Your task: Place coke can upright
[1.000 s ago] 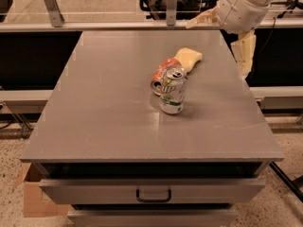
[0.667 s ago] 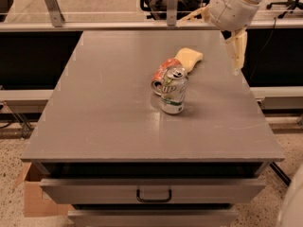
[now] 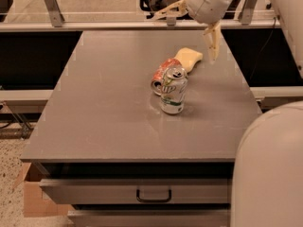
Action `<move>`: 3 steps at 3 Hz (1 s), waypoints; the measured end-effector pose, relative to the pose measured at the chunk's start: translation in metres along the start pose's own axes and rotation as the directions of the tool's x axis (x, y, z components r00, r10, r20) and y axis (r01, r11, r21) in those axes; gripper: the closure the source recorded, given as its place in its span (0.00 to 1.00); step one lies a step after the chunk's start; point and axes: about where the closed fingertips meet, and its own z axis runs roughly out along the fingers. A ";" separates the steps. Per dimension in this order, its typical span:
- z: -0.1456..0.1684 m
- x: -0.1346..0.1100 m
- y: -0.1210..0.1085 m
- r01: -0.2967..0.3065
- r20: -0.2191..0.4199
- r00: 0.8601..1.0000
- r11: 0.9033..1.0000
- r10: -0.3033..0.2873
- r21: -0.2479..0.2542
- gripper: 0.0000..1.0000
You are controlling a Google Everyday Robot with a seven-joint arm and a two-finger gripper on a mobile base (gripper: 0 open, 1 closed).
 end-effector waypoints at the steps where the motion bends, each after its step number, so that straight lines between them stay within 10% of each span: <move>1: 0.019 -0.008 -0.013 0.045 0.047 0.998 0.999 -0.044 -0.007 0.00; 3: 0.066 -0.031 -0.013 0.061 0.152 0.987 0.995 -0.049 -0.076 0.00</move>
Offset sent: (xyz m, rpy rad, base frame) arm -0.0613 0.0358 -0.0512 -0.0998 0.3219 0.2479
